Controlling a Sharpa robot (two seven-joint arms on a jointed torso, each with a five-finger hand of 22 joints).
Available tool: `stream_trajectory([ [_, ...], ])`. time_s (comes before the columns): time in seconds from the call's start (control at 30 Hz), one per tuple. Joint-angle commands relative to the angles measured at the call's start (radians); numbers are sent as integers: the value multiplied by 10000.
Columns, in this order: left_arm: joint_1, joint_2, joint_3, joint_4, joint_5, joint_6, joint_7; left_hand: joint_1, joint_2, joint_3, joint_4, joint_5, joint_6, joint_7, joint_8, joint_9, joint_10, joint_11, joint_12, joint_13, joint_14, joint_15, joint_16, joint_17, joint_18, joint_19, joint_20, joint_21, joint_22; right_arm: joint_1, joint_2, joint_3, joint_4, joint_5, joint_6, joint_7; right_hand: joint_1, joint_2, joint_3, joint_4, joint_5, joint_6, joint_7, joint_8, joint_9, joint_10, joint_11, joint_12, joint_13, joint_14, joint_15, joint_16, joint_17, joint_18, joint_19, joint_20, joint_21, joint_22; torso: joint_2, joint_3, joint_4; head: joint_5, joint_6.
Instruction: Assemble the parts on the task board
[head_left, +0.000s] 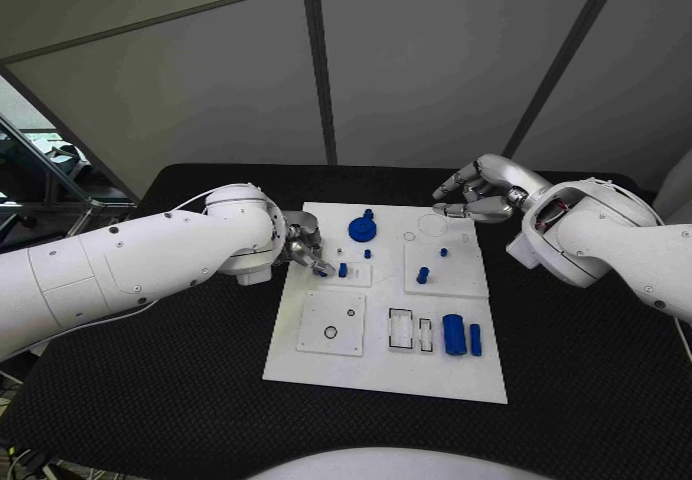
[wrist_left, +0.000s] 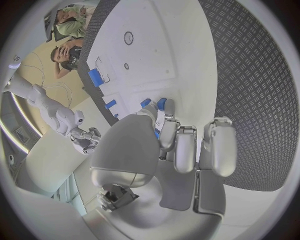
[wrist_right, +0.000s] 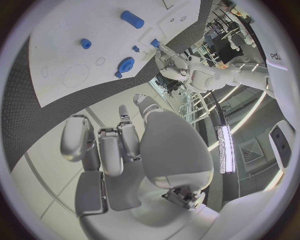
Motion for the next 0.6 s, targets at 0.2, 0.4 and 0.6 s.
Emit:
stream_trajectory([
  [0.2, 1, 11, -4, -16, 124, -164, -4, 69, -596, 2315, -101, 49, -177, 81, -79, 364, 12, -34, -124, 13, 713, -37, 17, 1411, 123, 214, -42, 1, 1859, 19, 8, 7, 9, -22, 42, 65, -8, -11, 60, 2, 51, 51, 11, 50, -15, -32, 5, -33, 368, 790, -82, -36, 1491, 169, -37, -26, -36, 8, -4, -1, 5, 31, 8],
  [0.4, 1, 3, -4, 6, 308, -383, 76, -773, -1193, 4437, -634, 12, -271, 96, 112, 841, 77, 0, -183, 39, 714, 4, 16, 1413, 118, 226, 10, -26, 1910, 19, 6, 7, 5, -22, 43, 70, -8, -11, 60, 2, 51, 51, 11, 50, -15, -32, 5, -33, 368, 790, -82, -36, 1491, 169, -37, -26, -36, 8, -5, 2, 5, 36, 10],
  [0.6, 0, -42, -2, 84, 534, -489, 128, -1048, -1334, 4886, -939, 44, -298, 101, 189, 1011, 82, 18, -213, 32, 714, -16, 15, 1413, 121, 230, 4, -38, 1926, 19, 7, 7, 0, -22, 45, 77, -8, -11, 60, 2, 51, 51, 11, 50, -15, -32, 5, -33, 368, 790, -82, -36, 1491, 169, -37, -26, -36, 8, -11, -3, 5, 36, 16],
])
